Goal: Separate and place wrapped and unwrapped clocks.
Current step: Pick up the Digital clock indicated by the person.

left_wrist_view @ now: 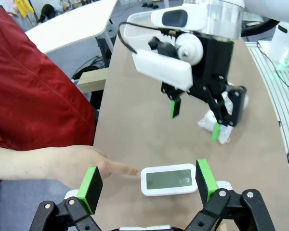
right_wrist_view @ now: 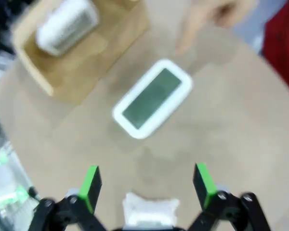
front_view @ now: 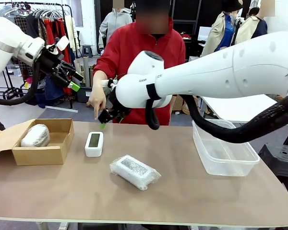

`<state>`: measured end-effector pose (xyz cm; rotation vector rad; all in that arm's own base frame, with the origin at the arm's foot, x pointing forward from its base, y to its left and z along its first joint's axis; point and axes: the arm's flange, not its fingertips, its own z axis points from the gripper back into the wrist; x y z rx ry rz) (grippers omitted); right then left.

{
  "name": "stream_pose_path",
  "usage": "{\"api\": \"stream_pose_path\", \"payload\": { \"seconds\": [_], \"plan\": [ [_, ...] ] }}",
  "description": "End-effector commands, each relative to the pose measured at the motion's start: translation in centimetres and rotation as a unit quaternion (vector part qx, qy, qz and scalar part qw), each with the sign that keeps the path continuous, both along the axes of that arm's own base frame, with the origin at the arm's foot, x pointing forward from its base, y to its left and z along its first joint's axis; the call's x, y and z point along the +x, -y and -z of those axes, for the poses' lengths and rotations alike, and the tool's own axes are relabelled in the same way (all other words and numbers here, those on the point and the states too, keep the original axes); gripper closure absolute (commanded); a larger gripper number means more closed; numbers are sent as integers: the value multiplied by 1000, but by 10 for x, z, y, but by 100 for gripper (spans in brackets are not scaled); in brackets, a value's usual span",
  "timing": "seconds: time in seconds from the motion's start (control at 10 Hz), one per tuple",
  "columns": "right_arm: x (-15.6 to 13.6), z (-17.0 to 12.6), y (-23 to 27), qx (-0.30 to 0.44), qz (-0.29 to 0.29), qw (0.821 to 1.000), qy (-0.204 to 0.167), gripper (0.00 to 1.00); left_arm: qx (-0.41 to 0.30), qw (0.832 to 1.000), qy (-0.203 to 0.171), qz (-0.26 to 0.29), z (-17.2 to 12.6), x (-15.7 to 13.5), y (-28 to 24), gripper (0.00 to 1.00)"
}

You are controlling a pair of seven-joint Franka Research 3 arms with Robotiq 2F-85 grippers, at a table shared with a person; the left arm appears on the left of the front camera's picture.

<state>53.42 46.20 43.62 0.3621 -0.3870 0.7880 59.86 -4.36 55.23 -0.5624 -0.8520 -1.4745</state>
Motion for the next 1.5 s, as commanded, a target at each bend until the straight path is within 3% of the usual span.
{"api": "stream_pose_path", "payload": {
  "seconds": [0.0, 0.5, 0.9, 1.0, 1.4],
  "plan": [
    [2, 0, 15, 2, 27, 1000, 8, 0, 0, 1000, -1, 0, 0, -1, -1, 0],
    [11, 0, 11, 3, 12, 1000, 0, 0, 0, 1000, -1, 0, 0, -1, -1, 0],
    [-9, 0, -37, 31, 118, 992, -23, 0, 0, 1000, -1, 0, 0, -1, -1, 0],
    [-14, 4, -49, 17, 171, 985, -25, 0, 0, 1000, -1, 0, 0, -1, -1, 0],
    [-25, 25, -96, -20, 204, 978, -28, 0, 0, 1000, -1, 0, 0, -1, -1, 0]
  ]
}}
